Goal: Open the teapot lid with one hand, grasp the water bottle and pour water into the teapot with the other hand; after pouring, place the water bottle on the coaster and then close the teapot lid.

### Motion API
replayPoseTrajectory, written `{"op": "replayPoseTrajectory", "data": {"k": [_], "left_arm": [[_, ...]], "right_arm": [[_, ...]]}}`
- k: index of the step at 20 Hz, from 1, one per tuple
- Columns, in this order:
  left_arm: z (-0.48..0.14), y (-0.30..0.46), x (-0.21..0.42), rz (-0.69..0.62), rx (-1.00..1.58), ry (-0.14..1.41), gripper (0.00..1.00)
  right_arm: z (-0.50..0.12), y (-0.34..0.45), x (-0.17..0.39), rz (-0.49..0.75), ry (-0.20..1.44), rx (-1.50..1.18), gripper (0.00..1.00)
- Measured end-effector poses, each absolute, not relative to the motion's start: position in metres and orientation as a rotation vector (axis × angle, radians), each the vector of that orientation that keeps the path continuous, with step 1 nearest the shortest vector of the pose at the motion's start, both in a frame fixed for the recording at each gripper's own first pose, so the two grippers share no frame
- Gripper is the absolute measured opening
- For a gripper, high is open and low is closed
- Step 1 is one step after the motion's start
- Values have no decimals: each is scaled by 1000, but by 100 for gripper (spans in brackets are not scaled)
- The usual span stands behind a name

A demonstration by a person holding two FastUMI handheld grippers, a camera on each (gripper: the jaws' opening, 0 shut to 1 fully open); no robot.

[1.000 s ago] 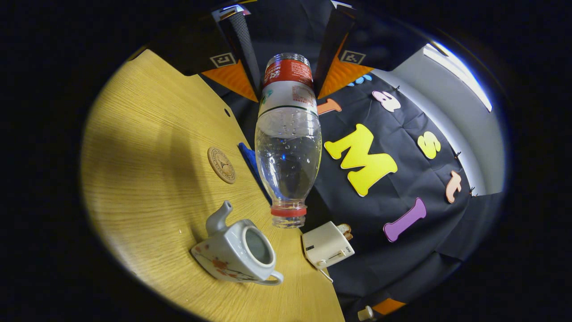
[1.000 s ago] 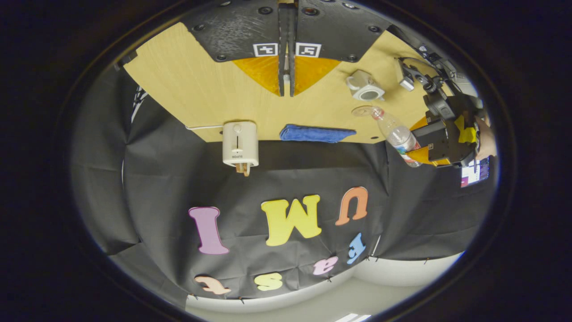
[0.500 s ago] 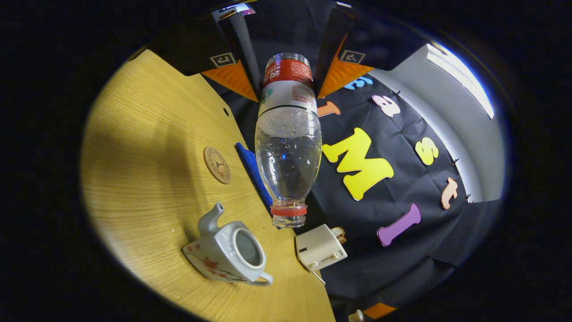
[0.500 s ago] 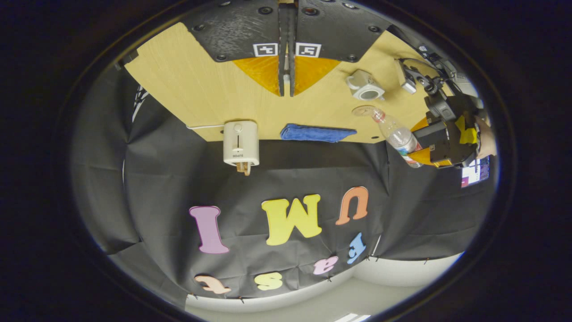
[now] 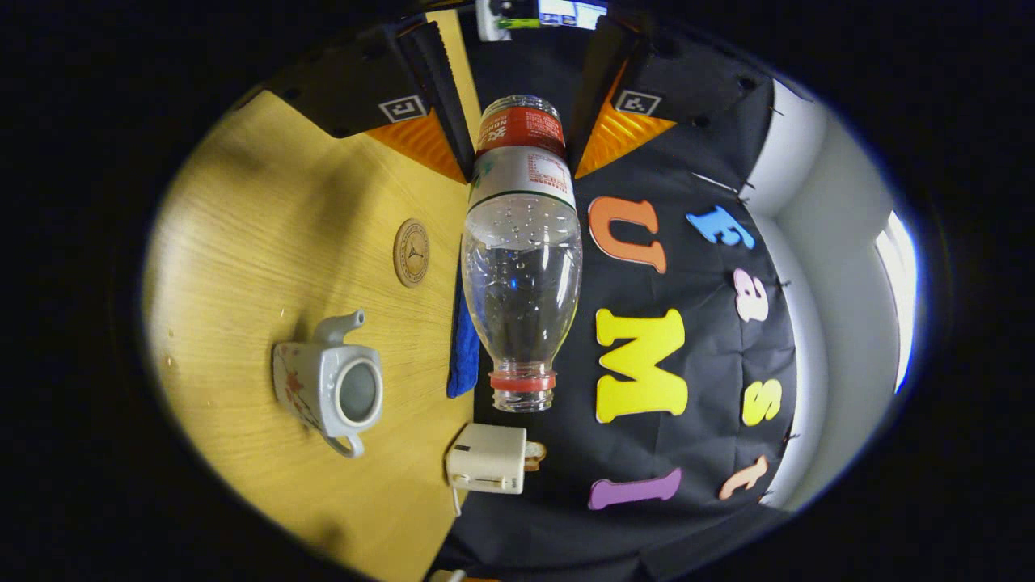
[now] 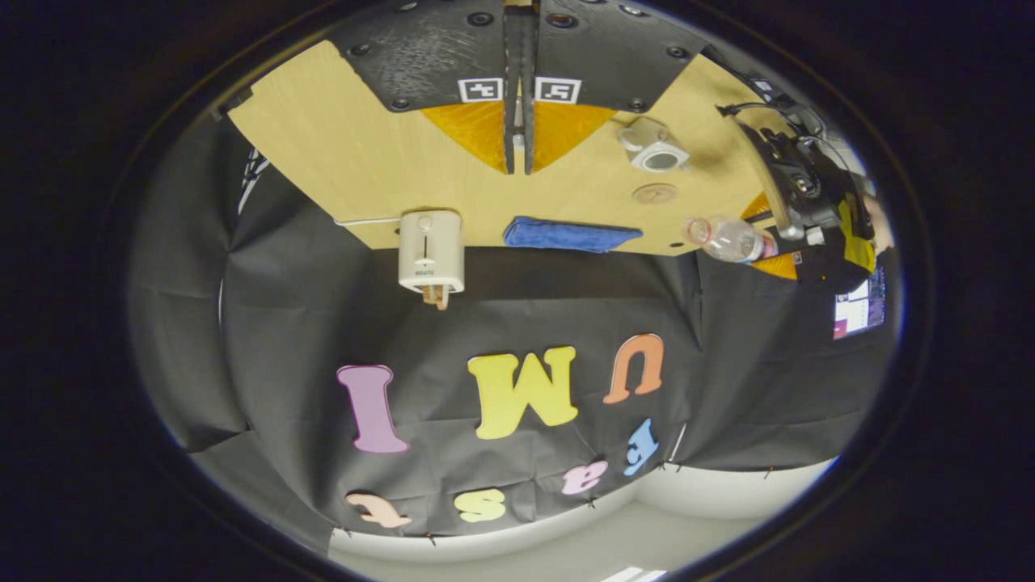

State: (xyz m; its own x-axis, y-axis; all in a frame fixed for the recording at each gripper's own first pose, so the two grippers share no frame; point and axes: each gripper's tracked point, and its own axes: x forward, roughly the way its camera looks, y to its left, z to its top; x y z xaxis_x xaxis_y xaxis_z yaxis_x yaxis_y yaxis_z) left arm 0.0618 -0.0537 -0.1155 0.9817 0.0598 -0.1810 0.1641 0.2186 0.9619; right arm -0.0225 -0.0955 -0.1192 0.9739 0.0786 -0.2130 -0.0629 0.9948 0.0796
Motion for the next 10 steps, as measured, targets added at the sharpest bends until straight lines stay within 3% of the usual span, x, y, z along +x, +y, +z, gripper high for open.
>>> {"op": "replayPoseTrajectory", "data": {"k": [7, 10], "left_arm": [[-87, -53, 75, -17, 552, 107, 70], [-67, -52, 105, -17, 351, 35, 70]], "right_arm": [[-103, -79, -16, 92, 203, 59, 0], [-100, -75, -15, 94, 199, 55, 0]]}}
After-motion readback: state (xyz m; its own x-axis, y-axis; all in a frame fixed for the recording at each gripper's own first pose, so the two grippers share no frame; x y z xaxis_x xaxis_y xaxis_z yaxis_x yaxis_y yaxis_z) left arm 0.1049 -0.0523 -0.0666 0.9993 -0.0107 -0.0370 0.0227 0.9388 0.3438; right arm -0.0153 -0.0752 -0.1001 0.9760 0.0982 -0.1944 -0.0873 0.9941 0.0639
